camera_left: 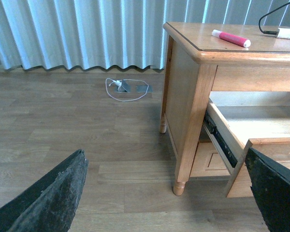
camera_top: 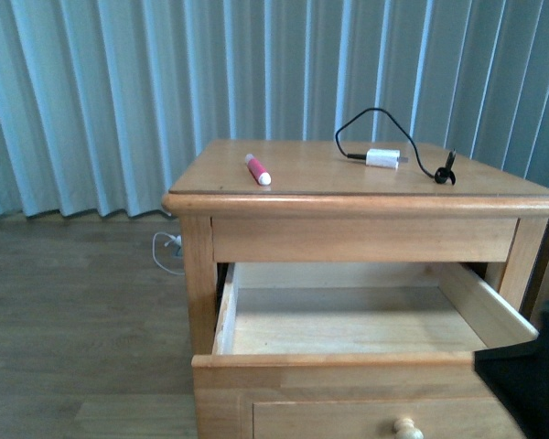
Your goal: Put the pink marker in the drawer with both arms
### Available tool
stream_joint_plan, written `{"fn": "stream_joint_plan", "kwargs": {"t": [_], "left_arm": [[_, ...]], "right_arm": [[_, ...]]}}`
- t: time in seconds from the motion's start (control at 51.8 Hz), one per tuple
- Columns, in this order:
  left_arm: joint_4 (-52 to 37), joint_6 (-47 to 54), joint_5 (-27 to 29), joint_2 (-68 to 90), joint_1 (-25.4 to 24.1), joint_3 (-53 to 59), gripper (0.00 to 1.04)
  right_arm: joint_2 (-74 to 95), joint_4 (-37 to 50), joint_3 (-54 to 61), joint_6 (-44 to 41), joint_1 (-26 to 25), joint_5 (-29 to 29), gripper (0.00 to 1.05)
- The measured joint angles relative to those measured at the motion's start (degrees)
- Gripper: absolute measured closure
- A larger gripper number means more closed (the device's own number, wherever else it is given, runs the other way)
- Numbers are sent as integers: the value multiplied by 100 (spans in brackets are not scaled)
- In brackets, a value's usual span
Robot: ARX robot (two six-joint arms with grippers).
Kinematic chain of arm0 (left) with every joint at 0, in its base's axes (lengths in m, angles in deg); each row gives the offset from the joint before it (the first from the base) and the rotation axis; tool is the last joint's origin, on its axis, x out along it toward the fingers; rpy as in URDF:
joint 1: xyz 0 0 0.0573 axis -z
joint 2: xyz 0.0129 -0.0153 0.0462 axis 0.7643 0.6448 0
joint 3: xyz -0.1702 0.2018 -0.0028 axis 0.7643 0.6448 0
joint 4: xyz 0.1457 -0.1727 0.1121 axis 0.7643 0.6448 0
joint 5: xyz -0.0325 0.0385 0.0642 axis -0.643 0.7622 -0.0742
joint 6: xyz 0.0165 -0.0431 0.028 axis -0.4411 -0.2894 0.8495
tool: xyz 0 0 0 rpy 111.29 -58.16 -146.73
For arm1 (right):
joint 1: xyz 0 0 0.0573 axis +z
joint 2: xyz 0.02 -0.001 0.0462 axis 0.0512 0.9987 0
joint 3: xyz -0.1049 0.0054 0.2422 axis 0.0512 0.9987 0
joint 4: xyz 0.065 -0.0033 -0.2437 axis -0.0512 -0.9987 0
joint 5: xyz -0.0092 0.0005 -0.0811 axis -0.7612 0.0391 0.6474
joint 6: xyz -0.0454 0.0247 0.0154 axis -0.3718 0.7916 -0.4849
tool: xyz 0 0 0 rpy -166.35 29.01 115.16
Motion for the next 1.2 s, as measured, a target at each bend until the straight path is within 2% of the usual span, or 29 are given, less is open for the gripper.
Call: {"fn": "stream_joint_plan", "kwargs": {"t": [0.309, 0.483, 0.946, 1.004, 1.062, 1.119, 1.197], "left_arm": [[0, 0, 0, 0, 0, 0, 6], [0, 0, 0, 0, 0, 0, 6], [0, 0, 0, 0, 0, 0, 6], [190, -334, 463, 160, 181, -55, 6], [17, -804, 914, 791, 551, -173, 6], [-369, -1012, 846, 1453, 758, -372, 6], [-883, -1084, 573, 2339, 769, -787, 6]], "right_arm": [[-2424, -1552, 0, -205, -575, -468, 8], [-2697, -1563, 0, -254, -756, -474, 8], [-2695, -1565, 4, -273, -761, -487, 8], [-2693, -1565, 4, -273, -761, -487, 8], [-2697, -1565, 4, -273, -761, -487, 8], [-2697, -1565, 4, -273, -761, -490, 8], [-2695, -1565, 7, -273, -761, -490, 8]]}}
